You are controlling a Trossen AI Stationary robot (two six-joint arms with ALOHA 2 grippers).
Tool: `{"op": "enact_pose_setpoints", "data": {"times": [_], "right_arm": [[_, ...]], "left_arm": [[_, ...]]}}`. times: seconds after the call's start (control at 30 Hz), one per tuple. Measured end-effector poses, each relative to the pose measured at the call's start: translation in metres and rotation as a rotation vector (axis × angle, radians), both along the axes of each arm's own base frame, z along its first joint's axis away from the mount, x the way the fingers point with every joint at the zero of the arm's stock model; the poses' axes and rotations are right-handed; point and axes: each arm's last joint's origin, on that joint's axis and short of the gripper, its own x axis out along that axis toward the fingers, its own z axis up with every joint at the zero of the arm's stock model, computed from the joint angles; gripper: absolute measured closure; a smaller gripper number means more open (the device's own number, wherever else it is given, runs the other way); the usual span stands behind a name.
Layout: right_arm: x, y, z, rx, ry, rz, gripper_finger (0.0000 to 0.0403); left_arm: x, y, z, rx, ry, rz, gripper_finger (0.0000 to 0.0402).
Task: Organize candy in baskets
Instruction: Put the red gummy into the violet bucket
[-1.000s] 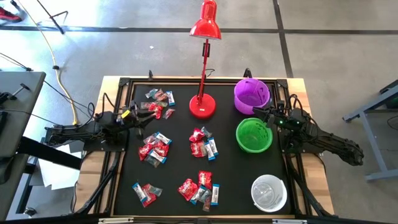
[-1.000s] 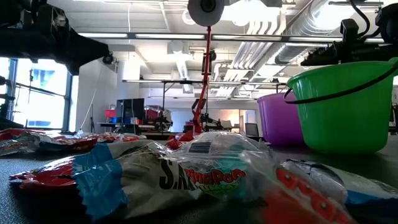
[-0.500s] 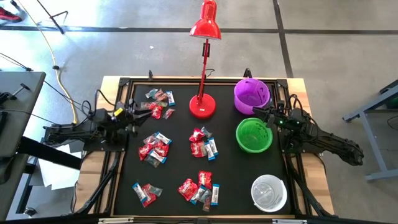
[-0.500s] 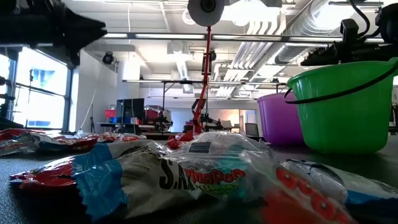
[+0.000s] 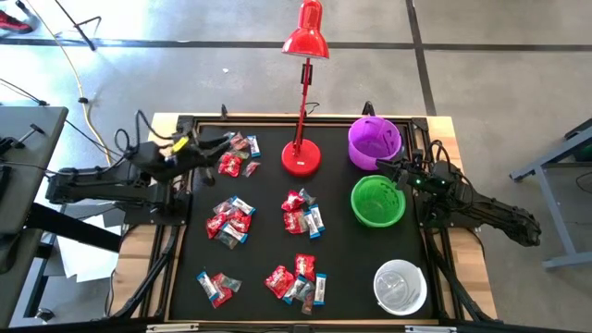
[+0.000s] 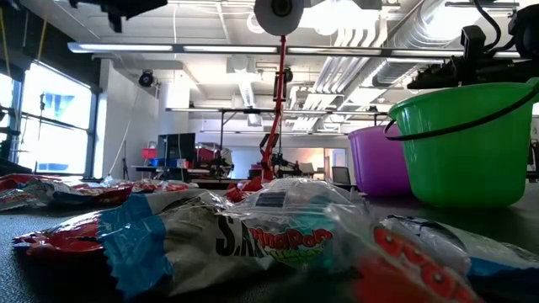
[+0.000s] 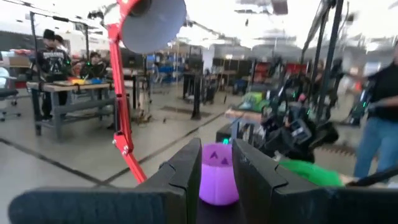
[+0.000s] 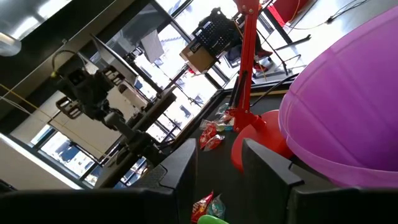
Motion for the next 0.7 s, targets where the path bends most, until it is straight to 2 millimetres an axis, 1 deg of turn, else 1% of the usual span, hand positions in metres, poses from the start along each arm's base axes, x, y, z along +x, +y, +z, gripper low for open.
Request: {"op": "enact_pose_setpoints", "data": {"times": [0.2,0.4,0.57,0.7], "right_arm": [[0.0,0.0,0.0,0.0,0.0,-0.017,0.0281],[0.0,-0.001,0.0,0.001,-0.003,-0.03,0.0281],[-0.001,-0.002,0.001,0.098,-0.054,-0.056,0.0281],[-0.001,-0.002,0.001,0.169,-0.091,-0.07,0.0281]], "left_arm": [[0.031,0.003,0.011,-0.081,0.044,-0.009,0.0326],[0.057,0.005,0.021,-0.088,0.088,-0.007,0.0326],[0.067,0.006,0.029,-0.088,0.088,0.005,0.0326],[0.067,0.006,0.031,-0.089,0.085,0.007,0.0326]]}}
